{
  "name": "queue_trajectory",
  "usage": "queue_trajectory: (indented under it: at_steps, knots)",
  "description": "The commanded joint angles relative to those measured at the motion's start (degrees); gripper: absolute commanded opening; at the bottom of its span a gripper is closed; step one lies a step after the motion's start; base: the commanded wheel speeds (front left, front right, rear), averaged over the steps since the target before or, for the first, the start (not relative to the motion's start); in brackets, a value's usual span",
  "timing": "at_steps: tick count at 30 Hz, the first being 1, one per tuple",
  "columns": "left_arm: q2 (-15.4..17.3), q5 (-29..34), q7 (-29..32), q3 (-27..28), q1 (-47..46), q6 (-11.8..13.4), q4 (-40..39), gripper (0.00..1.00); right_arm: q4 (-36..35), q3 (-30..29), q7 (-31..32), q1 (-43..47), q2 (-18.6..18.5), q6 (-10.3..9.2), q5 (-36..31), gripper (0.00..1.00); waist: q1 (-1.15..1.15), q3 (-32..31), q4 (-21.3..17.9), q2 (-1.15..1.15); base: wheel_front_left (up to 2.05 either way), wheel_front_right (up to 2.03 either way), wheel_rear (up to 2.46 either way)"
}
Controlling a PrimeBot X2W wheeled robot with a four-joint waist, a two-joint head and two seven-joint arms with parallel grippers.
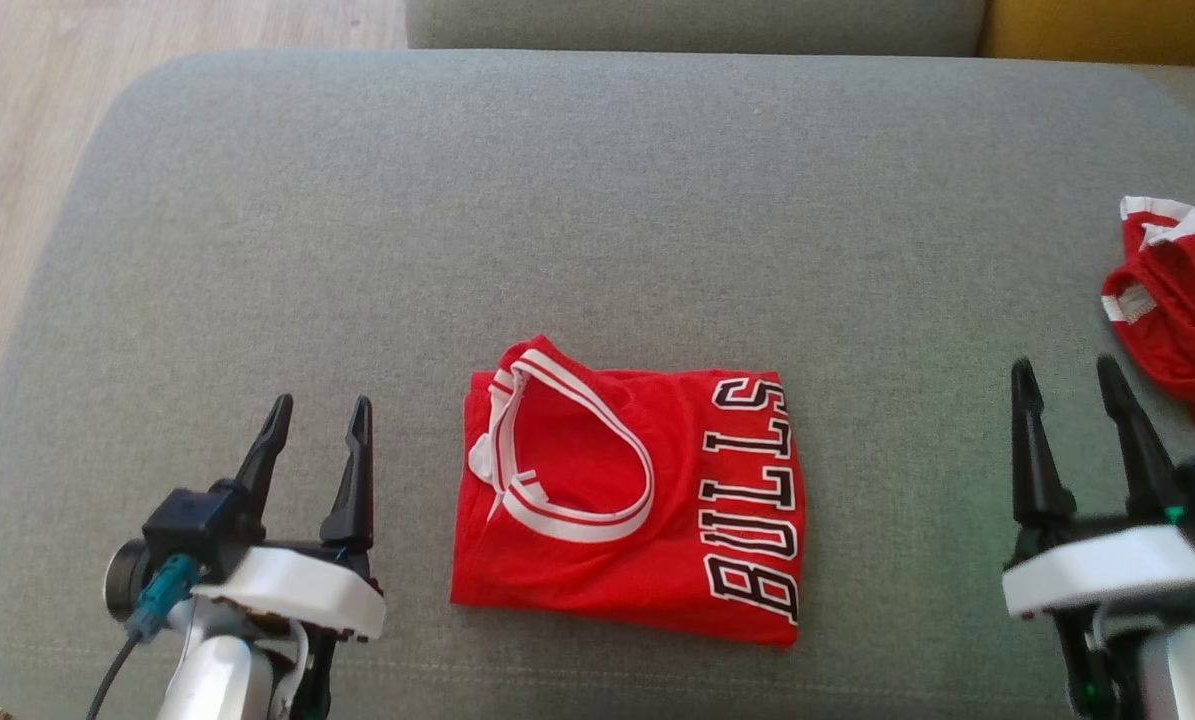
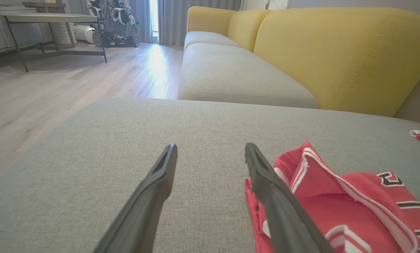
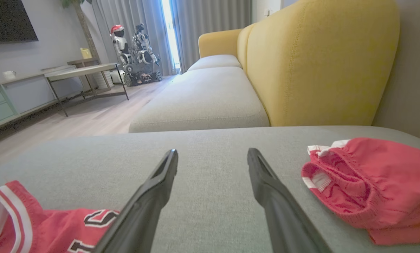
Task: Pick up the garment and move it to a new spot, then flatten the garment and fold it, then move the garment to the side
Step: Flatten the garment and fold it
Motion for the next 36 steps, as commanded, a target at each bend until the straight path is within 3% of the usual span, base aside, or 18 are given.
queue_trajectory:
  at_steps: [1,11,28,29,30,36]
  knots:
    - [1.13,0.37,-0.26,1.88,-1.15,0.36,-2.04,1.00,-2.74,0.69,0.32,0.10,-0.04,0.20,-0.68,1.00,0.00,-0.16,-0.07,0.00,0.00,0.00,0.00]
    - [1.92,-0.24,0.58,1.97,-0.31,0.90,-2.84,1.00,-6.81,-0.65,2.25,4.49,0.27,0.20,-1.87,1.00,0.00,-0.41,-1.25,0.00,0.00,0.00,0.00]
    - [2.62,-0.62,0.72,1.44,-0.58,1.76,-3.26,1.00,-6.97,-0.76,3.11,4.33,0.78,0.20,-2.75,1.00,0.00,0.29,-1.08,0.00,0.00,0.00,0.00]
    - [2.64,-0.63,0.70,1.38,-0.62,1.80,-3.30,1.00,-6.92,-0.75,3.16,4.25,0.74,0.20,-2.72,0.44,0.00,0.36,-1.05,0.00,0.00,0.00,0.00]
    - [2.67,-0.65,0.69,1.33,-0.67,1.83,-3.35,1.00,-6.67,-0.64,3.64,4.26,0.60,0.20,-2.74,0.00,0.00,0.43,-1.01,0.00,0.00,0.00,0.00]
    - [2.87,-0.86,0.56,1.14,-1.32,1.90,-3.47,1.00,-6.04,0.79,4.72,3.26,0.23,0.20,-3.34,0.00,0.00,1.33,-0.65,0.00,0.00,0.00,0.00]
